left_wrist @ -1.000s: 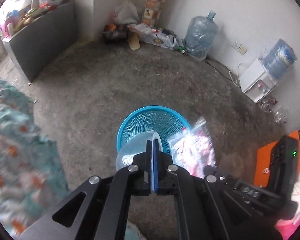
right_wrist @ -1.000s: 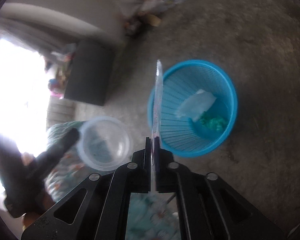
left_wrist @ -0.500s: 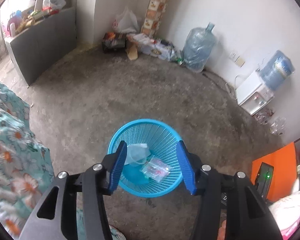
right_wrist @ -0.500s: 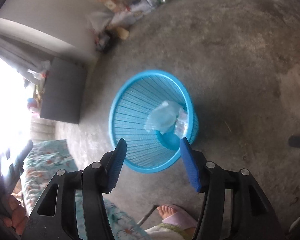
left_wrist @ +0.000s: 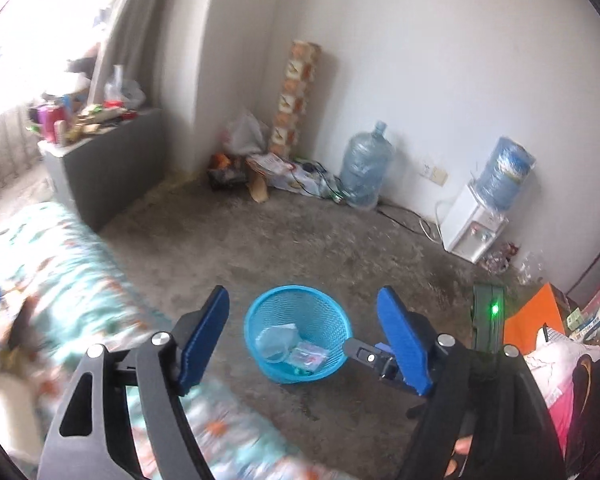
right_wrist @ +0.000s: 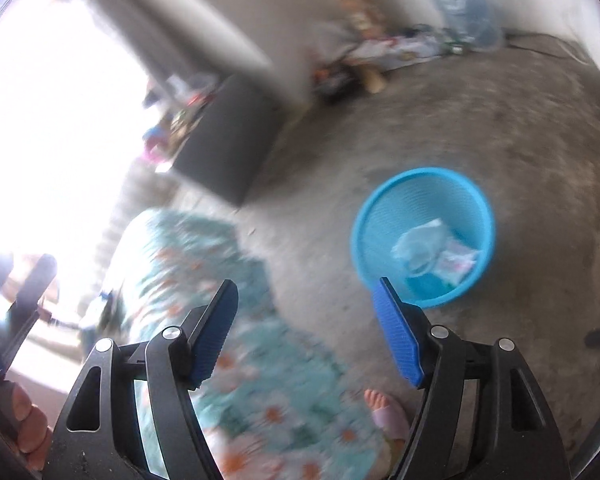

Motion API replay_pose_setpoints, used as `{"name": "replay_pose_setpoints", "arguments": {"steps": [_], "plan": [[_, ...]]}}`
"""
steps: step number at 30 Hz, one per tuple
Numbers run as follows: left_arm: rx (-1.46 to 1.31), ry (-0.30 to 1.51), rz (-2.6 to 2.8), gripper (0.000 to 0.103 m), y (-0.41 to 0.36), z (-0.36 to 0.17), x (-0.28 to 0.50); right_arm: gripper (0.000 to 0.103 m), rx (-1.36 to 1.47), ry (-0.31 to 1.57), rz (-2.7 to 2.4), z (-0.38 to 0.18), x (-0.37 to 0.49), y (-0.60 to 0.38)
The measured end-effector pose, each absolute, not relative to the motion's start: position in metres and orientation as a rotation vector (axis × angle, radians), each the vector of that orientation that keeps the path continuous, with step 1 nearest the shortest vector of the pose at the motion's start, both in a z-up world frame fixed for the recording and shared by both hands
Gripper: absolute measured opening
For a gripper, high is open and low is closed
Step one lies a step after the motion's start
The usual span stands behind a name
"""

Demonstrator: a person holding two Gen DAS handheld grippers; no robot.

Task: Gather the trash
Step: 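Move both open tools back to the quilt toward the paper cup and candy bag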

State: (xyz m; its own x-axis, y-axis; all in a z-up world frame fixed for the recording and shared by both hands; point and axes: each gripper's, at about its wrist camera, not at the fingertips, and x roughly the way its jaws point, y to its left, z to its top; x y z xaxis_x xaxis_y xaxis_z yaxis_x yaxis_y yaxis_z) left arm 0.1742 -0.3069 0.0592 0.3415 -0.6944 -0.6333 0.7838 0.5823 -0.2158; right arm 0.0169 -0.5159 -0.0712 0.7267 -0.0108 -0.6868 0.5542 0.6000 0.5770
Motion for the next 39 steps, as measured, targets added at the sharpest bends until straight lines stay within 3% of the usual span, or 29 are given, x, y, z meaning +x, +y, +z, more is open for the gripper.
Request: {"name": "replay_pose_setpoints", "arguments": {"steps": [5, 11, 20, 34, 39], "plan": [[0.095, 0.69, -0.891, 0.076, -0.23, 0.077, 0.16, 0.067, 0.813, 0.731, -0.24, -0.049, 0.03, -0.48], [0.074, 0.638, -0.807, 0.08, -0.146, 0.08, 0.138, 0.078, 0.711, 0.755, -0.106, -0.02, 0.042, -0.426], [0.029, 0.611, -0.646, 0.083, -0.032, 0.058, 0.106, 0.078, 0.603, 0.824, 0.074, -0.007, 0.058, -0.352], [0.001, 0.617, -0.436, 0.083, 0.055, 0.008, 0.059, 0.078, 0.647, 1.006, 0.403, -0.031, 0.106, -0.234], [0.011, 0.606, -0.39, 0.083, 0.066, -0.007, 0.048, 0.072, 0.695, 1.076, 0.479, -0.047, 0.125, -0.203]]}}
